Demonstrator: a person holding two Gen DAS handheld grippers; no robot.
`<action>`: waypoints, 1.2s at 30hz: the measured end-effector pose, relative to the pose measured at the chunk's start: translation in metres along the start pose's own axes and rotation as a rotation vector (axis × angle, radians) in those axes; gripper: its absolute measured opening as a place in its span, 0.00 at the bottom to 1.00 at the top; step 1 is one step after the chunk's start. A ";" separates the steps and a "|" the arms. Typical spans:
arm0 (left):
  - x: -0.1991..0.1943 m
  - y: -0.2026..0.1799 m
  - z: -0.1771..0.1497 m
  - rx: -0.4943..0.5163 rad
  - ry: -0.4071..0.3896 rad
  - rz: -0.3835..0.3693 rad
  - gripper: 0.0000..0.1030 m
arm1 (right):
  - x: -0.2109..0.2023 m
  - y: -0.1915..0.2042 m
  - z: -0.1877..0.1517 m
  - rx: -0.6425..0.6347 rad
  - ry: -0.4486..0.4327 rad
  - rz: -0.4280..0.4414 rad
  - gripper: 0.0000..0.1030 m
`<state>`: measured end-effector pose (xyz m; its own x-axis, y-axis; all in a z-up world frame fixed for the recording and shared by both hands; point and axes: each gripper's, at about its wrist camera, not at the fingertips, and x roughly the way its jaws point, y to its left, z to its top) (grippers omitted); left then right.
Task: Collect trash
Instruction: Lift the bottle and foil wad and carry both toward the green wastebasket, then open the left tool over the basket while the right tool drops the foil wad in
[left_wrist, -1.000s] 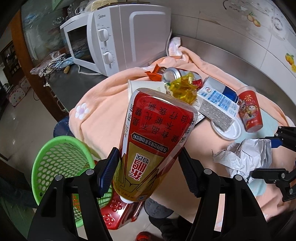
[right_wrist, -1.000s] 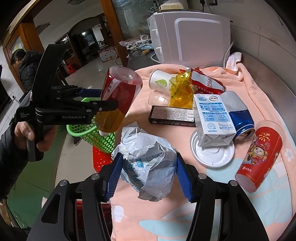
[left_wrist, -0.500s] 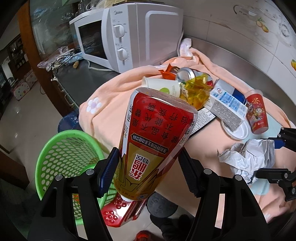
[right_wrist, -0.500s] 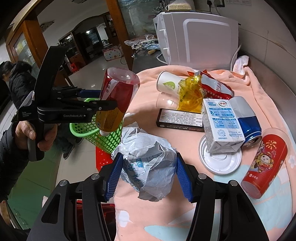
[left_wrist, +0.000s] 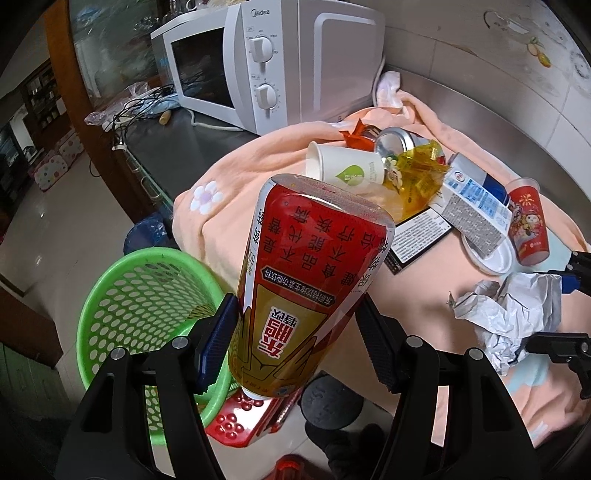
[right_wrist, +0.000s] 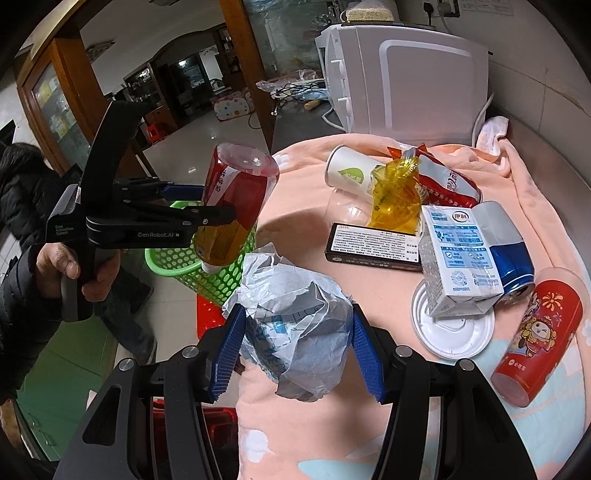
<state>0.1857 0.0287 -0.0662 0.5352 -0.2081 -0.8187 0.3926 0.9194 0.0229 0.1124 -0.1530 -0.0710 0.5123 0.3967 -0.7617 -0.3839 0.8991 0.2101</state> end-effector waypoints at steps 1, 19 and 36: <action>0.000 0.002 0.000 -0.002 0.000 0.004 0.62 | 0.001 0.000 0.000 0.000 0.000 0.001 0.53; 0.008 0.061 -0.012 -0.100 0.043 0.132 0.62 | 0.006 0.003 0.001 -0.003 0.005 0.012 0.53; 0.048 0.106 -0.046 -0.205 0.202 0.232 0.63 | 0.030 0.027 0.018 -0.060 0.028 0.057 0.53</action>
<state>0.2189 0.1316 -0.1295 0.4257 0.0651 -0.9025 0.1091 0.9865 0.1226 0.1313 -0.1138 -0.0769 0.4673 0.4405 -0.7665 -0.4574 0.8624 0.2168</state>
